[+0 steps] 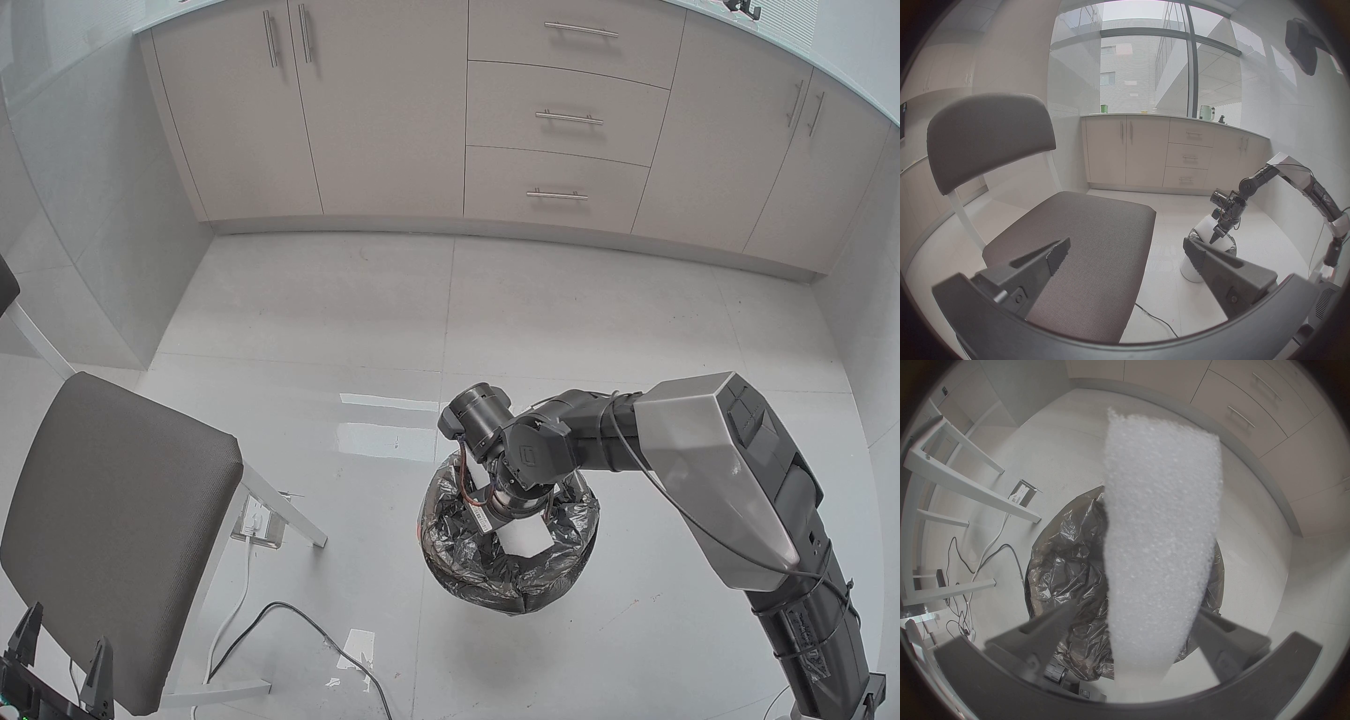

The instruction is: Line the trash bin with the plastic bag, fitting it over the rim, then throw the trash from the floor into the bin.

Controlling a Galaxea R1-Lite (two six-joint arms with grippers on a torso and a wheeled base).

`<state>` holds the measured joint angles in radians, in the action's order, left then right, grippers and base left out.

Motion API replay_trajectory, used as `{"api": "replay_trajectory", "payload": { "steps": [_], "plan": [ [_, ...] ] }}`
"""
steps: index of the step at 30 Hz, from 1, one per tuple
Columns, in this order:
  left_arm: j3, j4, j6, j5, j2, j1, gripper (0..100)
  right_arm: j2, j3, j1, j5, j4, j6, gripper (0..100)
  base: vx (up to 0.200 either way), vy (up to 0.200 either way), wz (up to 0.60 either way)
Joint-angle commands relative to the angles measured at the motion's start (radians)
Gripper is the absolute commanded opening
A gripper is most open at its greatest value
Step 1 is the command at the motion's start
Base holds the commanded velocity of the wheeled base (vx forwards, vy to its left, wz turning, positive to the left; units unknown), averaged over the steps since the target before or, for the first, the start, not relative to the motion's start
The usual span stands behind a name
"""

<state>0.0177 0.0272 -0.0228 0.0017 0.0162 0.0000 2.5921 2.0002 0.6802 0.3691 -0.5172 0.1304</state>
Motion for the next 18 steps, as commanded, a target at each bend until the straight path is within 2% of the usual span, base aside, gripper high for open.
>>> {"api": "replay_trajectory", "payload": {
  "steps": [1, 8, 14, 15, 18],
  "plan": [
    [-0.001, 0.0, 0.0, 0.0, -0.016, 0.0, 100, -0.003, 0.0, -0.001, 0.001, 0.003, 0.0, 100, 0.0, 0.0, 0.0],
    [-0.001, 0.0, 0.0, 0.0, -0.016, 0.0, 100, -0.056, 0.0, -0.007, 0.002, 0.009, -0.005, 100, 0.0, 0.0, 0.0],
    [-0.001, 0.0, 0.0, 0.001, -0.016, 0.0, 100, -0.127, 0.0, -0.007, 0.047, 0.052, -0.022, 100, 0.0, 0.0, 0.0],
    [-0.001, 0.0, 0.0, 0.001, -0.016, 0.0, 100, -0.127, 0.0, -0.007, 0.047, 0.052, -0.022, 0, 0.0, 0.0, 0.0],
    [-0.001, 0.0, 0.0, 0.0, -0.016, 0.0, 100, -0.159, 0.0, -0.007, 0.047, 0.052, -0.025, 0, 0.0, 0.0, 0.0]
  ]
}}
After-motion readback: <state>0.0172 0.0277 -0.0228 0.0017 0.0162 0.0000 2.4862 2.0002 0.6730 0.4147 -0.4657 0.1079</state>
